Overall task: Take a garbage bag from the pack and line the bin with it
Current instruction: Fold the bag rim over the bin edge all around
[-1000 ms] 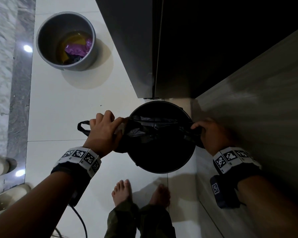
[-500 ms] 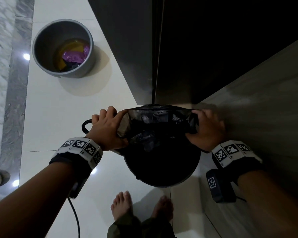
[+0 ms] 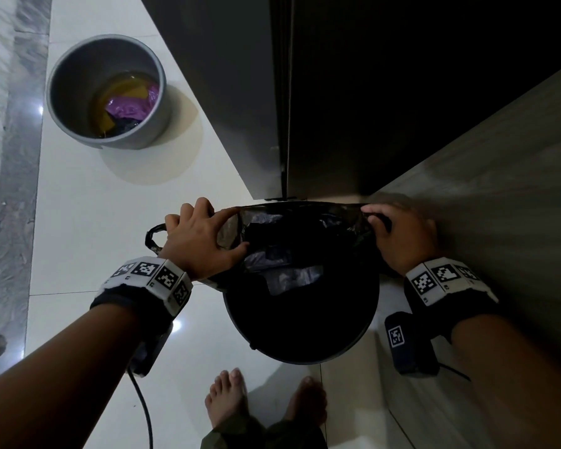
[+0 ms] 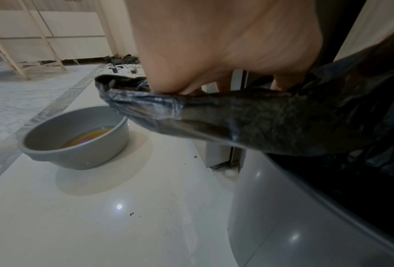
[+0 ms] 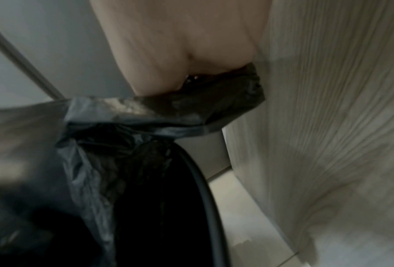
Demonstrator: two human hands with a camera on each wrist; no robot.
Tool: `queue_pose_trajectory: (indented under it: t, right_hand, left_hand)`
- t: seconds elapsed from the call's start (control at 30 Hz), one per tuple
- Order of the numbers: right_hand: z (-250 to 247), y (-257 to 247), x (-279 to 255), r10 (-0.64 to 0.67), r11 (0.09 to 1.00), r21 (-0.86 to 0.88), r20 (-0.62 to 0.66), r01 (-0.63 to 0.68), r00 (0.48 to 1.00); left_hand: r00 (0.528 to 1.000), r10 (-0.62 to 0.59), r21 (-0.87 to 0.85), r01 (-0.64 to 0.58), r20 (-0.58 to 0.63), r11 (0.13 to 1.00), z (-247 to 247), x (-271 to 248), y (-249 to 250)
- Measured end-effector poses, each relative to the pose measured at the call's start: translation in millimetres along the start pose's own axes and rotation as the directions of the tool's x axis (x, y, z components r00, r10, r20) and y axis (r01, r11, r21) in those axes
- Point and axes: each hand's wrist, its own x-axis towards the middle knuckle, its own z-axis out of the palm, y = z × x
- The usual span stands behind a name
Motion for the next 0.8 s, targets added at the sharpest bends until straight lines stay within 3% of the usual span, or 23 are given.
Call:
queue_pose_trajectory:
  t: [0.2,0.3,0.4,0.53,0.67,0.8]
  right_hand:
    - [-3,-7,7,0.114,0.993,-0.019,0.193,-0.113,0.974]
    - [-1,-8,11,0.132,0.991,-0.014,0.230,-0.132,0.964]
    - [2,-2,15,0.202,0.978,-0.015,0.296,-0.207,0.934]
    - [13,5,12,0.321,0.911,0.121,0.388,-0.394,0.864]
    - [17,14,-6,0.333,0.863,0.236,0.399,-0.447,0.854]
    - [21,23,-30,0.314,0.817,0.344,0.408,-0.463,0.857]
  left_hand:
    - [1.000,-0.016,-0.029,0.017,0.022,0.999,2,10,1]
    - [0.996,-0.061,-0.013,0.061,0.063,0.998,5,16,3]
    - [0.978,-0.110,-0.026,0.117,0.179,0.993,7,18,6]
    - [0.933,-0.129,-0.089,0.167,0.336,0.982,12,13,8]
    - [0.934,-0.133,-0.113,0.180,0.332,0.977,15,-2,6]
    - [0.963,-0.112,-0.199,0.163,0.245,0.966,25,-25,2]
